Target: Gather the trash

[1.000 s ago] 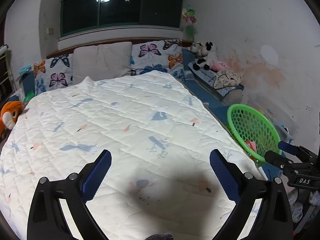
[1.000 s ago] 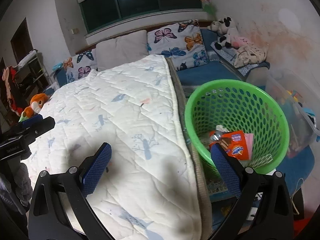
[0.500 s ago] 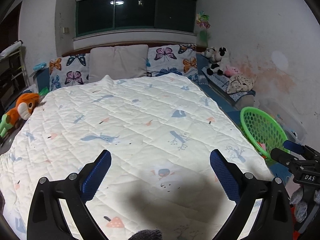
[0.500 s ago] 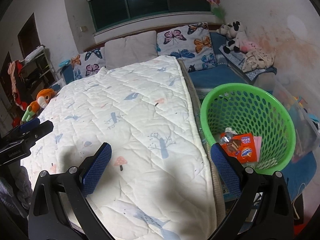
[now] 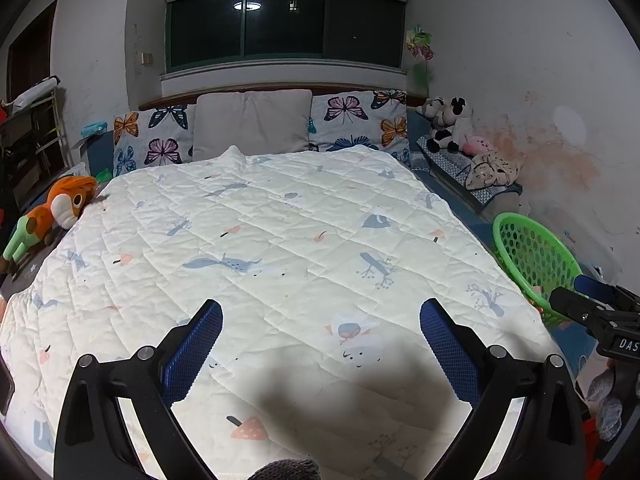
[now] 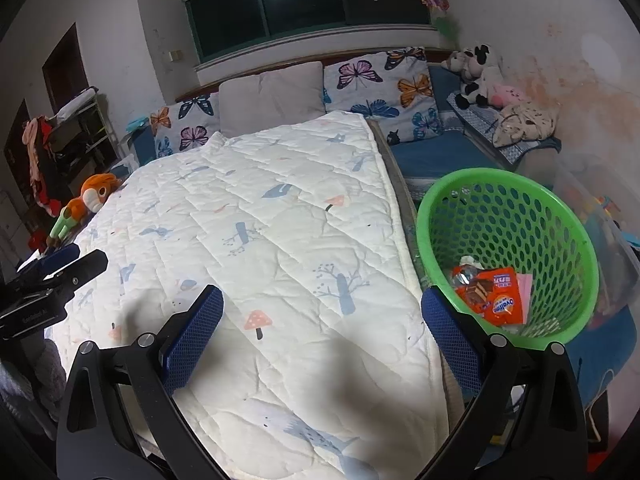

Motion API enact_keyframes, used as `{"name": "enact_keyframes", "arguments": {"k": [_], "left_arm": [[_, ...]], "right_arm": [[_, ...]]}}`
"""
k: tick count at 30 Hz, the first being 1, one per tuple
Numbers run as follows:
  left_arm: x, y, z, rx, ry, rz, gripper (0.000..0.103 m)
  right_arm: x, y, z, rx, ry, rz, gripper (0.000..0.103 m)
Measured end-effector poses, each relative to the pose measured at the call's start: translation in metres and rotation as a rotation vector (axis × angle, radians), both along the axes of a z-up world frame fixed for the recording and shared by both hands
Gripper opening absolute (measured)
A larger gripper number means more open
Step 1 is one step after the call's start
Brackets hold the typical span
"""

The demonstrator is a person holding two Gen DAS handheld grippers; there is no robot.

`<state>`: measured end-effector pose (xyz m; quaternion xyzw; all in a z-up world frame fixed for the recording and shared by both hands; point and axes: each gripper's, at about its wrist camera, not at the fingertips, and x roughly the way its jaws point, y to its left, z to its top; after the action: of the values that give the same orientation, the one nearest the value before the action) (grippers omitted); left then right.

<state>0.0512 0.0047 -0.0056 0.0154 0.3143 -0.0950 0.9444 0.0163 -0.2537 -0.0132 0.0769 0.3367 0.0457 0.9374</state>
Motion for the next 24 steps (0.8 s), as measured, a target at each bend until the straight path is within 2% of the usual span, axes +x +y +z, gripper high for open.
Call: {"name": "enact_keyframes", "arguments": {"k": [24], "left_arm": [[-0.0074,0.0064,-0.0059,-0.004,-0.015,0.028,0.096]], "right_arm": [[-0.0031,0.0089,0.0027,-0.023,-0.035,0.004,0.098]]}}
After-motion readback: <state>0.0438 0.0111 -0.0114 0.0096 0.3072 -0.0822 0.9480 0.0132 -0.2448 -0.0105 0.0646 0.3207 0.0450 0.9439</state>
